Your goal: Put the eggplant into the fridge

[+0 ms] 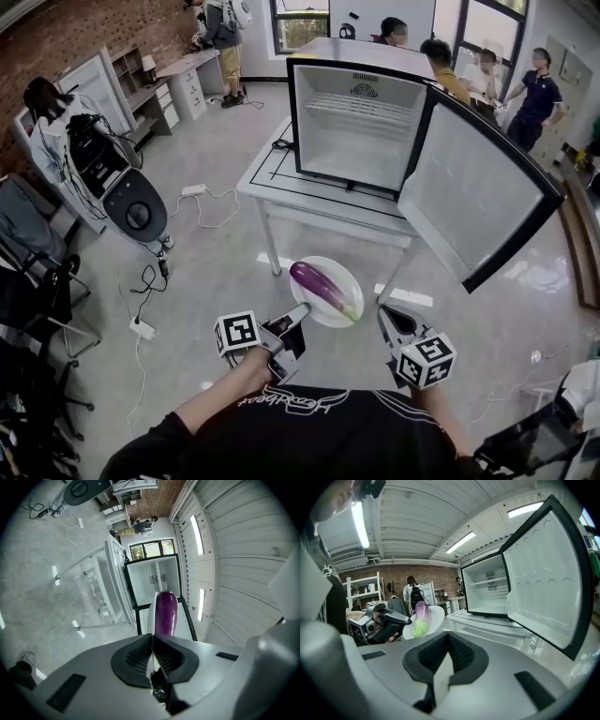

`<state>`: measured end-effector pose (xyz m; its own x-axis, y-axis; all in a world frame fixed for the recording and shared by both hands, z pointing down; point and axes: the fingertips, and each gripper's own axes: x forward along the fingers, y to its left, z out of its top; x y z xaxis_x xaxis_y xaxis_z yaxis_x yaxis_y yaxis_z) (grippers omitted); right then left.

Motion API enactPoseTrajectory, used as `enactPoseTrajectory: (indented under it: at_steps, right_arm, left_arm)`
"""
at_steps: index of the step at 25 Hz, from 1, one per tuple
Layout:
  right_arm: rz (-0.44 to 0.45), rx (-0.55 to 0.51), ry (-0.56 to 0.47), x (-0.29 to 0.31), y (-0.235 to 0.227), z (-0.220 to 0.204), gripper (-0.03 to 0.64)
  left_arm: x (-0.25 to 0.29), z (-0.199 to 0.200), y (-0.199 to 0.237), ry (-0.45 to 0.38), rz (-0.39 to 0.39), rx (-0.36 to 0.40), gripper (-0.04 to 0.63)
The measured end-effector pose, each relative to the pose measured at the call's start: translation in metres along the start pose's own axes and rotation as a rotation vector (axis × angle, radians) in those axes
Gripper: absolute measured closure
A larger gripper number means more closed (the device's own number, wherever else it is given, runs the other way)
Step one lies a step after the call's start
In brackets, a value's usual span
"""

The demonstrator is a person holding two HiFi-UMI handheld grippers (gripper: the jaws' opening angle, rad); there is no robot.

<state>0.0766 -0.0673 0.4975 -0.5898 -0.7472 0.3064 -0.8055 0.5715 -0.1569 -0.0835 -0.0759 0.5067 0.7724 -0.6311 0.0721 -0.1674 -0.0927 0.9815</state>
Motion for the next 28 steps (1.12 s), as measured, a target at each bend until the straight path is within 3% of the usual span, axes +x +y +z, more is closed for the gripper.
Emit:
enactPoseTrajectory:
  at_steps: [7,20,28]
  right_arm:
    - [-0.007,-0.033,-0.011,0.036,-0.004,0.028,0.609]
    - [-0.033,-0.046,-0.054,0.042,-0.011,0.035,0.609]
    - [-0.037,-0.018,-0.044,0.072,-0.029,0.038,0.609]
  left_arm:
    - [0.015,0.046,0.001,-0.012,-0.021,-0.004,0.577]
    - [0.014,0.054,0.004,-0.015,-0.043,-0.019,0.577]
    - [0.026,0.079,0.018,-0.028,-0.011,-0.030,0.577]
